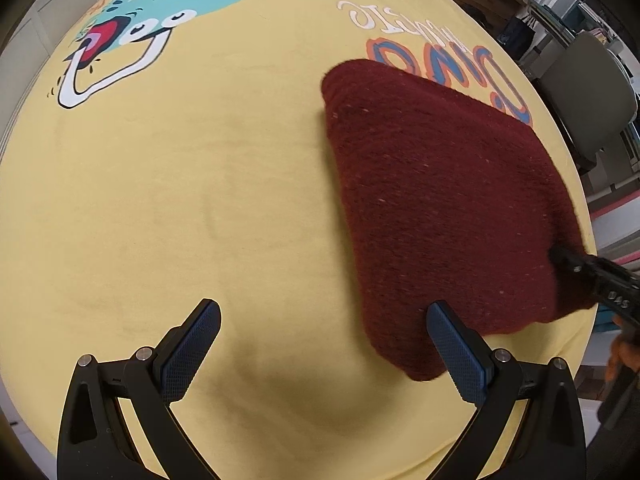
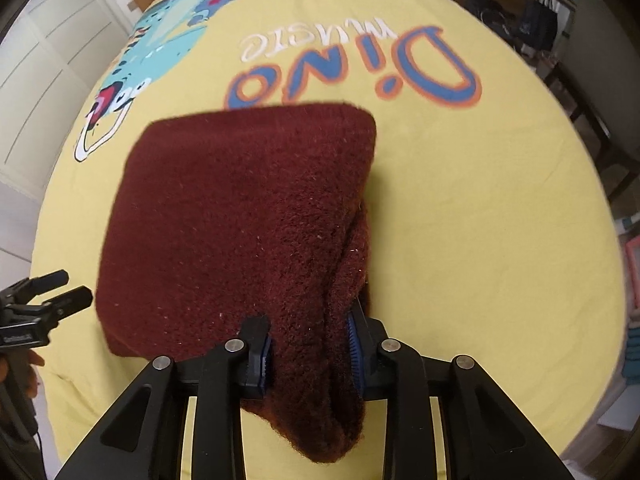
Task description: Fold small clothes
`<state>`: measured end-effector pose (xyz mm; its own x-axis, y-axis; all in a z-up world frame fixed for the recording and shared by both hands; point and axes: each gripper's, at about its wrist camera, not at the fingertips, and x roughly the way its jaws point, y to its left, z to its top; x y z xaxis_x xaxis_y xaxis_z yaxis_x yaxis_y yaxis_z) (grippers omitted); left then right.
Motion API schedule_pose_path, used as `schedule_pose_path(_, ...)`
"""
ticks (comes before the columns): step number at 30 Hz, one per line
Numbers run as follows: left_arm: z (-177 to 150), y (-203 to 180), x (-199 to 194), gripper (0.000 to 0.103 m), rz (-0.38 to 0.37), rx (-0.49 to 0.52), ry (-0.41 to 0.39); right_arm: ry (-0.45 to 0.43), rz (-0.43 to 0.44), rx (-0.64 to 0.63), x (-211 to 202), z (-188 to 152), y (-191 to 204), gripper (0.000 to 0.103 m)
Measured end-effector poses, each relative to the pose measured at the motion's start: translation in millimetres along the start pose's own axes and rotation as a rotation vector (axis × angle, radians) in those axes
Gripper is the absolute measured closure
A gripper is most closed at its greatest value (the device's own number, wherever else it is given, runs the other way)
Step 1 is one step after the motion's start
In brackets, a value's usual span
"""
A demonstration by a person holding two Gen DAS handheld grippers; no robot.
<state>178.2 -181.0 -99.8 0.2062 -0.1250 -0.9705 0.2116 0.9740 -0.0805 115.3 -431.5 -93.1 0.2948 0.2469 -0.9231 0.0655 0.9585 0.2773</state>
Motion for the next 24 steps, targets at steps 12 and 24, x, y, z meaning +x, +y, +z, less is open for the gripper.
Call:
schedule_pose_path(12, 25, -12, -9, 0.002, -0.018, 0.024, -0.033, -0.074, -0.011, -0.008, -31, 14, -2, 0.021)
schedule_pose_path(24, 53, -41, 44, 0.002, -0.045, 0.016, 0.044, 0.055, 0.072, -0.015, 22, 33, 10, 0.0)
